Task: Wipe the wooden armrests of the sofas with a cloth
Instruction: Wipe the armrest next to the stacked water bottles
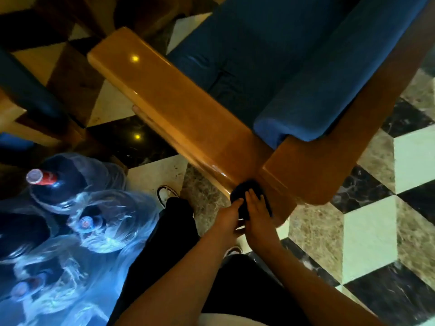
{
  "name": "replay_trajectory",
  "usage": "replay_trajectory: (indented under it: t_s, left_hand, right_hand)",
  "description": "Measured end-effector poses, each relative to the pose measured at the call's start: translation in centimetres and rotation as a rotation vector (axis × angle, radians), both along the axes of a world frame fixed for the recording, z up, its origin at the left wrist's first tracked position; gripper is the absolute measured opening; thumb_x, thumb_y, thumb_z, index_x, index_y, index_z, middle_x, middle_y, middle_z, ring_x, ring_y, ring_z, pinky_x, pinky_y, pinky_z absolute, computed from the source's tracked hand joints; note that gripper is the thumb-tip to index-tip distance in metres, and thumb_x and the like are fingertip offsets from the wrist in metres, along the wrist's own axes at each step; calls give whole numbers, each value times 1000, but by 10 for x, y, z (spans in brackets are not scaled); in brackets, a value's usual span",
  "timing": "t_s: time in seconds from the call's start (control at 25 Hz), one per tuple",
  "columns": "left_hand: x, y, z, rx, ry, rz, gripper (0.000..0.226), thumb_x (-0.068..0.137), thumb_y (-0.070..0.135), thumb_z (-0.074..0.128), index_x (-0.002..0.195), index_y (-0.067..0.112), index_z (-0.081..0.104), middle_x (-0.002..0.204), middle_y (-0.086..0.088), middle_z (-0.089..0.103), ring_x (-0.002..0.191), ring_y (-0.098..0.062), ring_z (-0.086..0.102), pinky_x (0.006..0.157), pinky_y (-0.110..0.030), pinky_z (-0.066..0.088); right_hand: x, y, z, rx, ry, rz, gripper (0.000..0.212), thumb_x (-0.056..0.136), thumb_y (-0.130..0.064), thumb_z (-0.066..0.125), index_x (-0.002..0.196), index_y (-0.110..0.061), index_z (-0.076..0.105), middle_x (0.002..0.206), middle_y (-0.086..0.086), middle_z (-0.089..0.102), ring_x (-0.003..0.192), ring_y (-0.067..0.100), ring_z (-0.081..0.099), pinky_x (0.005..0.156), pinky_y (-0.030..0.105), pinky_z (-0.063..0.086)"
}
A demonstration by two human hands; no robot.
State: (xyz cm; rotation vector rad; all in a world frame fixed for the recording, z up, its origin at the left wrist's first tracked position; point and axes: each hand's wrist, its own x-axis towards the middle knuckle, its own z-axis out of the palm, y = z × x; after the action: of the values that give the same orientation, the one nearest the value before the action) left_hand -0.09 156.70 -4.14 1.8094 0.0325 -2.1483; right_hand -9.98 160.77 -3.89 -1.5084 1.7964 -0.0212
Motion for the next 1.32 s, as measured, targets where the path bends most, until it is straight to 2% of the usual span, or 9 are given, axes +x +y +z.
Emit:
replay_trajectory:
  t_s: [0.16, 0.28, 0.56, 0.72, 0.8, 0.96, 1.08, 1.2, 1.32]
  left_hand:
    - [96, -76, 14, -68, -119, 465, 38, 104, 25, 58, 133, 0, 61, 135, -22, 64, 119, -37, 64, 100, -45, 52]
    - [180, -135, 25, -99, -212, 622, 45, 104, 32, 57, 135, -2, 60, 134, -21, 64, 123, -37, 62, 109, -47, 49]
    - [391, -241, 53, -206, -321, 783, 48, 95, 37, 71, 123, -2, 65, 116, -22, 72, 108, -36, 70, 101, -50, 56]
    - [472, -261, 83, -285, -277, 914, 37, 92, 17, 74, 123, -1, 67, 118, -28, 73, 107, -38, 72, 90, -50, 60]
    - [504, -268, 91, -315, -207, 1030, 36, 92, 8, 69, 125, -3, 66, 118, -29, 73, 101, -35, 74, 76, -43, 62]
    - [548, -289, 84, -356, -83, 1147, 37, 92, 6, 63, 127, -3, 66, 112, -25, 73, 85, -28, 76, 59, -29, 59]
    - [573, -327, 56, -297, -320, 1105, 31, 94, 1, 67, 124, -3, 63, 106, -22, 68, 94, -32, 67, 63, -32, 58]
    - [605, -371, 27, -134, -644, 1147, 21, 90, 7, 75, 101, -8, 66, 93, -35, 68, 84, -33, 65, 72, -53, 58]
    - [628, -386, 0, 27, -868, 1065, 31, 87, 28, 80, 72, 8, 62, 62, -9, 61, 61, -20, 55, 55, -35, 44]
  right_hand:
    - [104, -96, 23, -16, -199, 191, 64, 103, -3, 46, 162, -5, 19, 172, 11, 15, 160, 25, 10, 128, 33, 9]
    - [186, -179, 42, -41, -231, 360, 64, 102, -6, 49, 161, -9, 26, 170, 9, 23, 158, 22, 17, 126, 28, 9]
    - [386, -321, 66, 48, -352, 635, 77, 88, -14, 62, 159, -18, 32, 165, 5, 33, 153, 19, 29, 125, 29, 20]
    - [469, -367, 73, 188, -575, 565, 72, 83, -31, 67, 151, -22, 45, 155, 2, 43, 142, 12, 44, 119, 34, 38]
    - [510, -394, 72, 184, -610, 516, 62, 92, -29, 68, 149, -16, 47, 152, 7, 46, 141, 15, 45, 121, 36, 35]
    - [581, -457, 57, 410, -567, 403, 52, 101, -25, 64, 148, -11, 47, 143, 9, 57, 132, 22, 55, 112, 40, 44]
    - [624, -514, 34, 245, -426, 633, 35, 100, -11, 62, 135, -8, 57, 129, 9, 65, 123, 23, 61, 110, 45, 45]
    - [683, -565, 12, 85, -474, 888, 28, 99, -5, 59, 126, -11, 60, 128, 7, 64, 121, 22, 60, 106, 36, 46]
    - [735, -590, -11, -111, -520, 1075, 14, 98, -10, 61, 108, -19, 66, 115, 6, 62, 104, 11, 56, 94, 31, 49]
